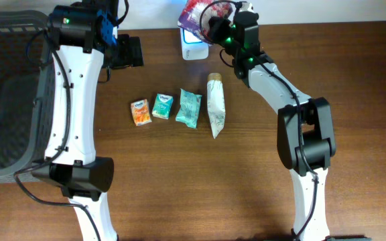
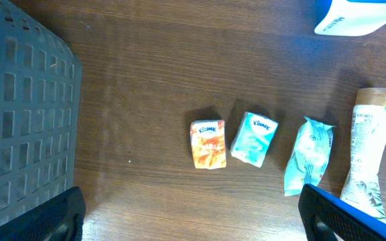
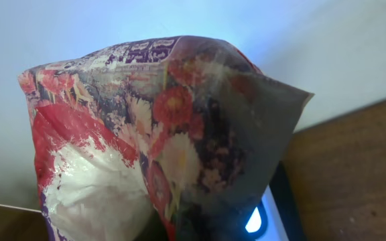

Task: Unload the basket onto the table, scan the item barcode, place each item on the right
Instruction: 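Carry the red package to the right table edge and release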

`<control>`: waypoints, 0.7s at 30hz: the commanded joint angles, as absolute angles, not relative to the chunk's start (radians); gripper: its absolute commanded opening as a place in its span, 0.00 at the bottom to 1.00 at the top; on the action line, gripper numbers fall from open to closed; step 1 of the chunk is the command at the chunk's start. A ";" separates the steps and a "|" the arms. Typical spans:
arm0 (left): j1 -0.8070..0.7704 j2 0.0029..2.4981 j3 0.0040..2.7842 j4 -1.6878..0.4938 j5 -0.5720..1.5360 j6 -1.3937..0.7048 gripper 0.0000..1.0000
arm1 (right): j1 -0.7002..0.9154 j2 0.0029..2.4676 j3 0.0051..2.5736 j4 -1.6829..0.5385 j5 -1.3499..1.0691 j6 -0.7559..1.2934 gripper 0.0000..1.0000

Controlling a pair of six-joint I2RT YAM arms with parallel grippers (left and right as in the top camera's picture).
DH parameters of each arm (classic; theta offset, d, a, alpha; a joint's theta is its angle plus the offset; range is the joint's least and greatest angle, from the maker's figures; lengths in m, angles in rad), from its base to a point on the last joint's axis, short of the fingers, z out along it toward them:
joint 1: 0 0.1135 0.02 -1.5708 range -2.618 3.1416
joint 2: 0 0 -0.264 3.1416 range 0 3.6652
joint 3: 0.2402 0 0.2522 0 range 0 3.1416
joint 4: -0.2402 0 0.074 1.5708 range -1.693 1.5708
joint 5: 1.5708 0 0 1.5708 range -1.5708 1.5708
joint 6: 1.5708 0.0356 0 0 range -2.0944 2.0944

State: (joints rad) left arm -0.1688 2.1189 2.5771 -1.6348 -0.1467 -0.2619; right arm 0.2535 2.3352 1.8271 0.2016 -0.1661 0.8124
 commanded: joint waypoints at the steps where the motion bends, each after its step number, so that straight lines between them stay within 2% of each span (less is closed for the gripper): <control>1: -0.168 2.111 2.588 -1.634 -0.147 -0.268 0.99 | 0.266 2.360 1.863 0.191 -0.194 0.821 0.04; 7: -0.168 2.111 2.588 -1.634 -0.147 -0.268 0.99 | 0.274 2.360 1.865 0.116 -0.206 0.820 0.04; 11: -0.168 2.111 2.588 -1.634 -0.147 -0.268 0.99 | 0.200 2.300 1.899 0.109 -0.261 0.813 0.04; 15: -0.168 2.111 2.588 -1.634 -0.147 -0.268 0.99 | 0.013 2.194 1.899 -0.094 -0.259 0.836 0.04; 19: -0.168 2.111 2.588 -1.634 -0.147 -0.268 0.99 | -0.237 2.181 1.899 -0.420 -0.322 1.073 0.04; 21: -0.168 2.111 2.588 -1.634 -0.147 -0.268 0.99 | -0.351 2.182 1.898 -0.544 -0.313 1.079 0.04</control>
State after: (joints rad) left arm -0.1688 2.1189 2.5771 -1.6348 -0.1463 -0.2619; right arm -0.2623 2.2124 1.8938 -0.4618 -0.2932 1.0027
